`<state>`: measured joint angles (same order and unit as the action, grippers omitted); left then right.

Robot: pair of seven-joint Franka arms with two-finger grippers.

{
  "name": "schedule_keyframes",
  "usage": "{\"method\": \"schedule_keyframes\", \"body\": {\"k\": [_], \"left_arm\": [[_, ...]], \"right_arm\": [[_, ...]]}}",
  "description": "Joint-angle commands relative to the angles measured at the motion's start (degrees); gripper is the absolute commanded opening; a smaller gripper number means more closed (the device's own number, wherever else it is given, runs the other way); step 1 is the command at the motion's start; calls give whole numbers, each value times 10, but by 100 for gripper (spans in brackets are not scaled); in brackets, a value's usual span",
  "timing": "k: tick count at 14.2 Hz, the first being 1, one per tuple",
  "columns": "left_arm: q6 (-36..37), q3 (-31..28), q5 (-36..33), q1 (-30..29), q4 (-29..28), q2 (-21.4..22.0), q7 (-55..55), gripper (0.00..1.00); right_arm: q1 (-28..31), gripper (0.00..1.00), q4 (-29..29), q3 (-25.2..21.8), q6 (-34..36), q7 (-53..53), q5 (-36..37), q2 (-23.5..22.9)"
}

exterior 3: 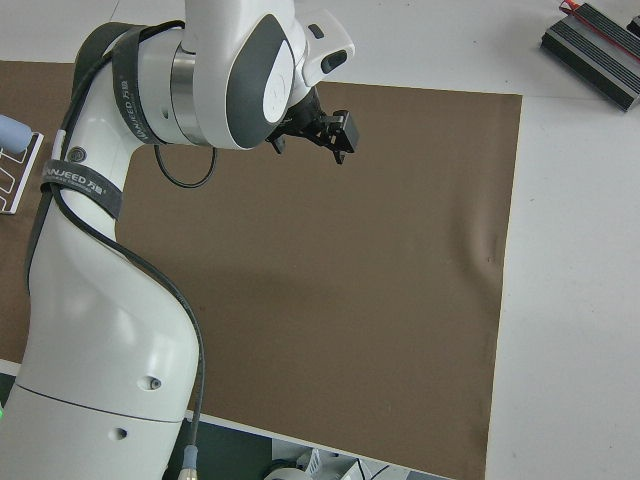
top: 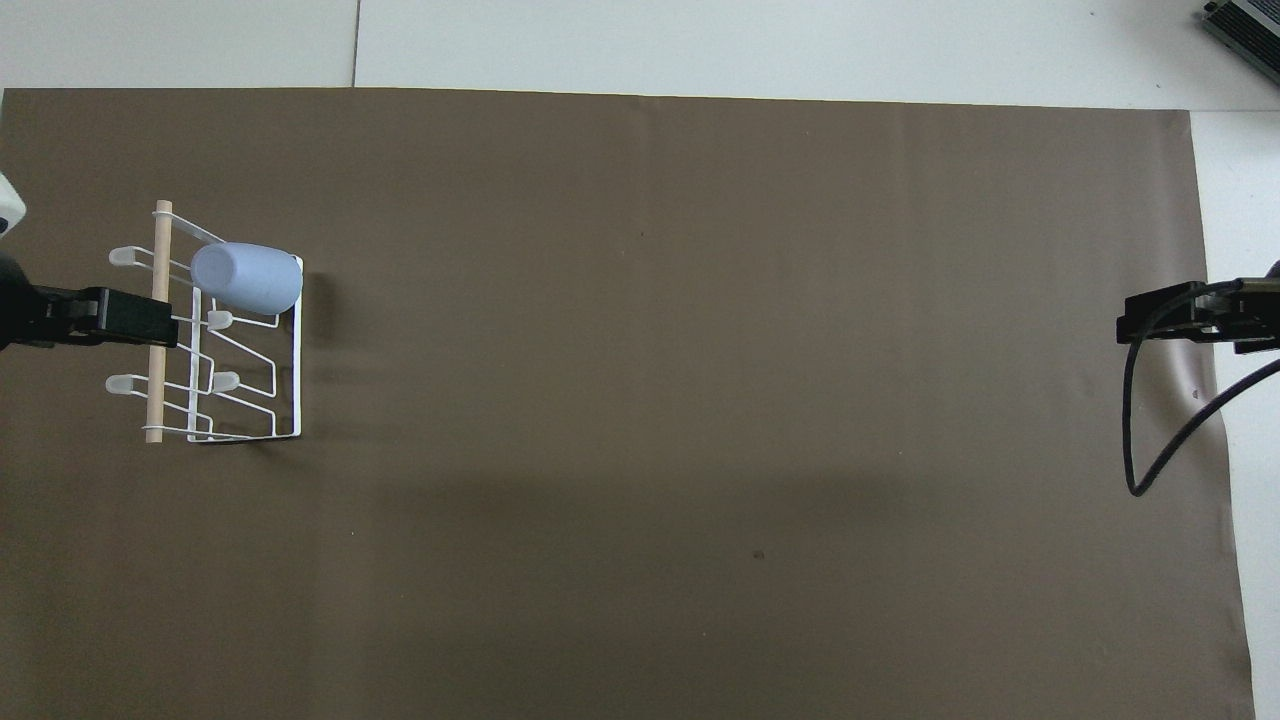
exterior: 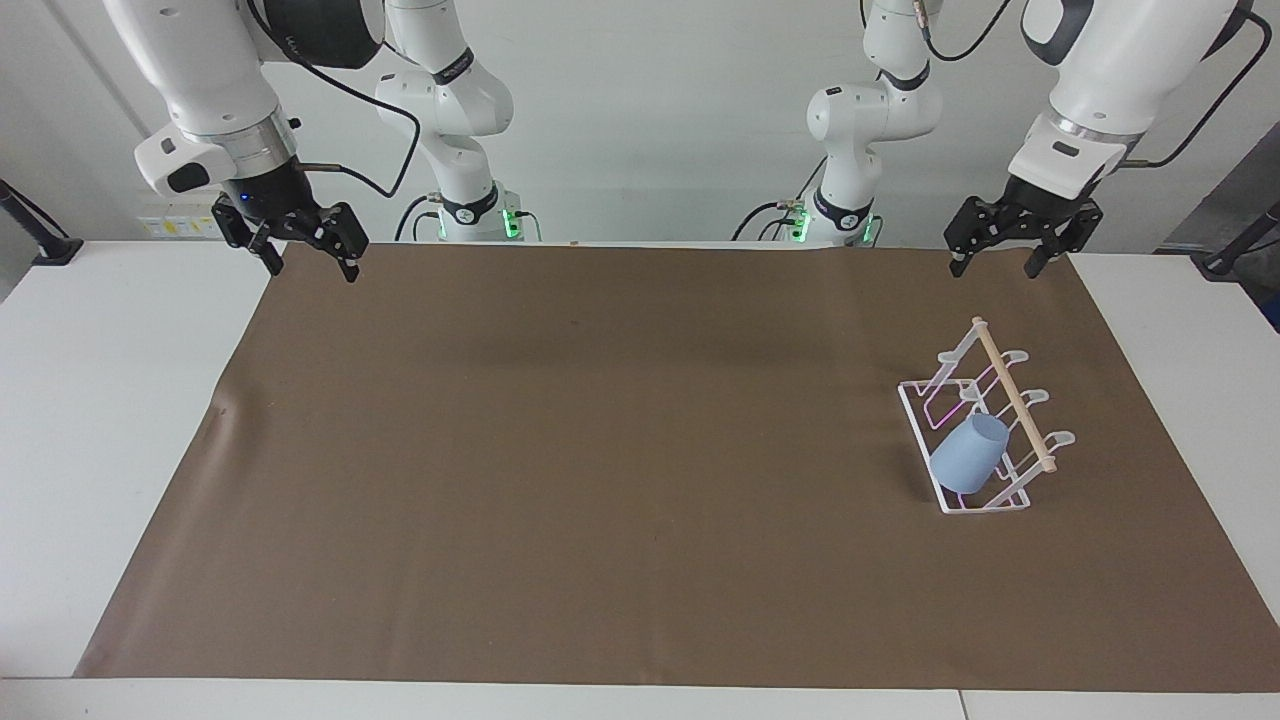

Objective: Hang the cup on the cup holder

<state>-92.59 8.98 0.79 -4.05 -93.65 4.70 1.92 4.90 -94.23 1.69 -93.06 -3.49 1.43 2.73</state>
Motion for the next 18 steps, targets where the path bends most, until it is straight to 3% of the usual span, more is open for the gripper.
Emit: {"method": "schedule_keyframes", "body": {"k": [1,4,9,16,18], "left_arm": [[23,2,-16,-17,51,-29,-17,100],[29,2,-32,-18,65,-46,-38,100],[22,2,-25,-18,7,-14,-48,100],[20,2,-22,-18,5,-13,-47,100],[17,-1,8,-24,6,-14,-46,100]], "right_arm": [[6,100,-8,-14,-9,8,-2,6],[5,100,-8,-14,-11,12,-2,6],[3,100,-8,-14,-11,13,-2,6],[4,100,-8,-15,-10,53,-2,6],[5,100,-8,-15,-7,52,-2,6]]}}
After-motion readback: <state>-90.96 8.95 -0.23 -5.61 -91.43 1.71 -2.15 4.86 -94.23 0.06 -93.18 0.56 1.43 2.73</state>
